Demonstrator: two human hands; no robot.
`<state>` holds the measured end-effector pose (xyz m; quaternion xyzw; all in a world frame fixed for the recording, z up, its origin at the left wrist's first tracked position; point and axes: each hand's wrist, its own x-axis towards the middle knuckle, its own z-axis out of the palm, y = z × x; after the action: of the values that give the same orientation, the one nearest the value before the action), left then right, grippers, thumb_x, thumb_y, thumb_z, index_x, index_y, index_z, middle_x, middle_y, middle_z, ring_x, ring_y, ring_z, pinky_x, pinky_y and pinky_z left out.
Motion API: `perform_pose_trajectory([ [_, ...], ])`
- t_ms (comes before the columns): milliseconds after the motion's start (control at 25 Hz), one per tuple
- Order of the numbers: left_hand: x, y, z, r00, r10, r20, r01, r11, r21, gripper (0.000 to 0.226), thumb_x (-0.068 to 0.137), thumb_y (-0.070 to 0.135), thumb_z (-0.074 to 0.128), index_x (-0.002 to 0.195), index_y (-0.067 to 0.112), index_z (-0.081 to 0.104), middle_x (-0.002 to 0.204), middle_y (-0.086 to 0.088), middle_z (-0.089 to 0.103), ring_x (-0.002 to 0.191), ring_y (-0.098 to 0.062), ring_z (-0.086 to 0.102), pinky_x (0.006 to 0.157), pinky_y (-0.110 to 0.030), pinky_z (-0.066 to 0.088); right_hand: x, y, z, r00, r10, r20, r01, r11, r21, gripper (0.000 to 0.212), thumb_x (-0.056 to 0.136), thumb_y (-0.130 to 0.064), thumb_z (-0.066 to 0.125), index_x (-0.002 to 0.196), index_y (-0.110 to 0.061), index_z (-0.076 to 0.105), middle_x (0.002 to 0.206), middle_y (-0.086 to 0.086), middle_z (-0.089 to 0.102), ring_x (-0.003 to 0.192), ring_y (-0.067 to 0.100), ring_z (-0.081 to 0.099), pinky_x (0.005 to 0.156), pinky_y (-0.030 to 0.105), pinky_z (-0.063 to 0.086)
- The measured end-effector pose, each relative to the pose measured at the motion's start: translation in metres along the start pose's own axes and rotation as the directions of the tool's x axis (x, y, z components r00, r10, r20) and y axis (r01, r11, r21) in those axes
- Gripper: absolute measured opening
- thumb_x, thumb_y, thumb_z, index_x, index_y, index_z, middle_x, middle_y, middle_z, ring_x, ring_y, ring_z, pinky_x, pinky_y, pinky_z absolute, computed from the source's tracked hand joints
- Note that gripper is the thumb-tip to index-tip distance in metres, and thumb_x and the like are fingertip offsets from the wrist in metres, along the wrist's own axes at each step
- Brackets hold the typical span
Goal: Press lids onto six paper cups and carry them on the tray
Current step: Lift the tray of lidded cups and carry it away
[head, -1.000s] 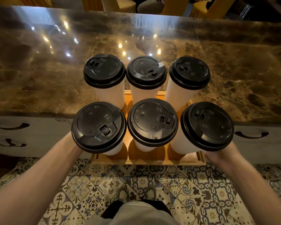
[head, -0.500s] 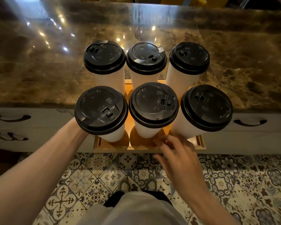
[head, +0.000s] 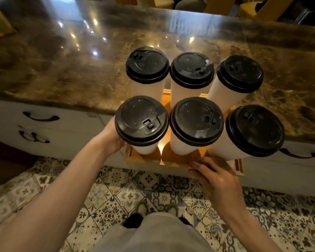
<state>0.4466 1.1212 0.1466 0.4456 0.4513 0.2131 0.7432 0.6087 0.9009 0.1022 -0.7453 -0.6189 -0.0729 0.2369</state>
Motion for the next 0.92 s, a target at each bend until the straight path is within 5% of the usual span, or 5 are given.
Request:
perform_pose_trajectory([
  [320,-0.045,-0.046,-0.005,0.905,0.234,-0.354,-0.172,0.965,0.198,0.021,0.101,0.036,0.038,0.105,0.029,0.058,0.101,-0.003,0.066,0.09,-0.008,0.062,0.067,-0.021,0.044,0.0,0.005,0.003,1.0,-0.016,0.0,0.016,0.999,0.041,0.024,0.075,-0.009,0.082,0.097,-0.006,0.076,0.097,0.011,0.072,0.084,0.032,0.069,0.075,0.037,0.056],
  [400,-0.074,-0.069,-0.003,0.687,0.705,-0.177,-0.444,0.6,0.665,0.013,0.098,0.028,0.044,0.106,0.03,0.054,0.102,0.004,0.064,0.095,-0.007,0.058,0.076,-0.02,0.046,0.0,0.005,0.004,1.0,-0.024,-0.014,0.024,0.999,0.03,0.021,0.078,-0.014,0.077,0.097,-0.006,0.076,0.096,0.011,0.072,0.086,0.031,0.069,0.077,0.036,0.056],
  [480,-0.085,-0.094,0.006,0.513,0.792,0.333,-0.607,0.06,0.792,0.018,0.094,0.024,0.052,0.11,0.022,0.061,0.105,0.0,0.065,0.098,-0.01,0.058,0.084,-0.022,0.047,0.0,0.005,0.004,1.0,-0.019,-0.008,0.019,0.999,0.036,0.022,0.077,-0.011,0.081,0.098,-0.006,0.076,0.097,0.012,0.072,0.088,0.032,0.069,0.077,0.036,0.056],
  [520,-0.081,-0.1,0.015,0.494,0.745,0.448,-0.635,-0.044,0.772,0.022,0.094,0.024,0.054,0.113,0.02,0.064,0.108,-0.002,0.066,0.1,-0.012,0.06,0.086,-0.025,0.048,0.0,0.004,0.003,1.0,-0.012,0.002,0.012,0.999,0.04,0.025,0.074,-0.01,0.083,0.098,-0.005,0.076,0.097,0.012,0.072,0.088,0.032,0.069,0.077,0.036,0.056],
  [920,-0.051,-0.093,0.038,0.657,0.571,0.492,-0.567,-0.057,0.822,0.052,0.064,0.001,0.083,0.11,0.02,0.07,0.101,-0.005,0.067,0.092,-0.032,0.066,0.07,-0.042,0.058,0.001,0.004,0.002,1.0,0.004,-0.004,-0.004,0.998,0.07,0.026,0.072,-0.008,0.083,0.097,-0.005,0.076,0.095,0.012,0.072,0.085,0.033,0.069,0.069,0.038,0.059],
])
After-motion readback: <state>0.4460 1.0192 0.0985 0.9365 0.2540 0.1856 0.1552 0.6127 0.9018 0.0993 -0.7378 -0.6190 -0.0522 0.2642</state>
